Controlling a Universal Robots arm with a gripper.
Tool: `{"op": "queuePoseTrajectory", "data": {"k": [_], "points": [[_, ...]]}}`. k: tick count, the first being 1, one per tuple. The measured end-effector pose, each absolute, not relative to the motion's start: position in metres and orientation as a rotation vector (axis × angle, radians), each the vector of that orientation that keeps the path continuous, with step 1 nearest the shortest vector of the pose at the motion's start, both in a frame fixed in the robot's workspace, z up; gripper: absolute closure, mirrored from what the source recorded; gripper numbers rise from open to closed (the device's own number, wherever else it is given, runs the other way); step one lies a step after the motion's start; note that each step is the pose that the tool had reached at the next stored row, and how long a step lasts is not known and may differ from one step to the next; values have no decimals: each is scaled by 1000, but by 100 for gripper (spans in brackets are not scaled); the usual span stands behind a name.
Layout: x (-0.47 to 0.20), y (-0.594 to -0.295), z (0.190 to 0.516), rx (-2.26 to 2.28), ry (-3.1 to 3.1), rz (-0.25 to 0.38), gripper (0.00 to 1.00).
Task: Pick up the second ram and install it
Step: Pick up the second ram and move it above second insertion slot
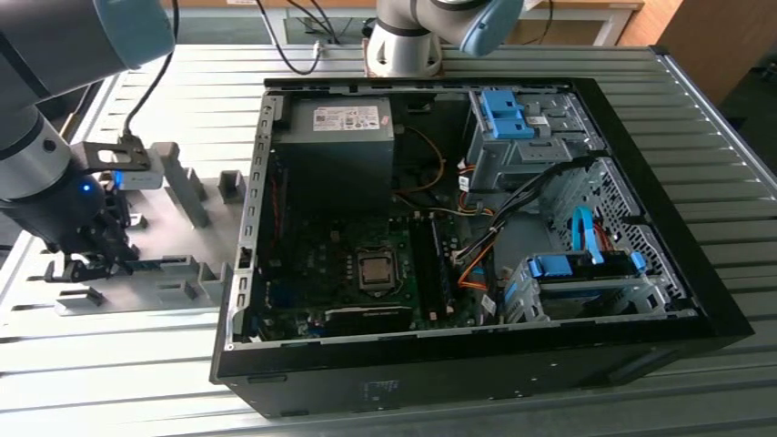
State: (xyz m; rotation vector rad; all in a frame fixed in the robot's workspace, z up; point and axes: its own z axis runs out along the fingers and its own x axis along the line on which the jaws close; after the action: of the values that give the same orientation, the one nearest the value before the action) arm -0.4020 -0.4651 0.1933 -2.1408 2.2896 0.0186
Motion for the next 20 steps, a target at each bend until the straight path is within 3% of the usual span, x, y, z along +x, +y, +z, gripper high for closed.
{"op": "queuePoseTrajectory", "data": {"k": [10,12,20], "points": [[-402,-464,192,-2139,2288,23,74],[-402,-464,192,-2139,2288,23,82],[-402,-464,192,-2139,2288,23,82]]}}
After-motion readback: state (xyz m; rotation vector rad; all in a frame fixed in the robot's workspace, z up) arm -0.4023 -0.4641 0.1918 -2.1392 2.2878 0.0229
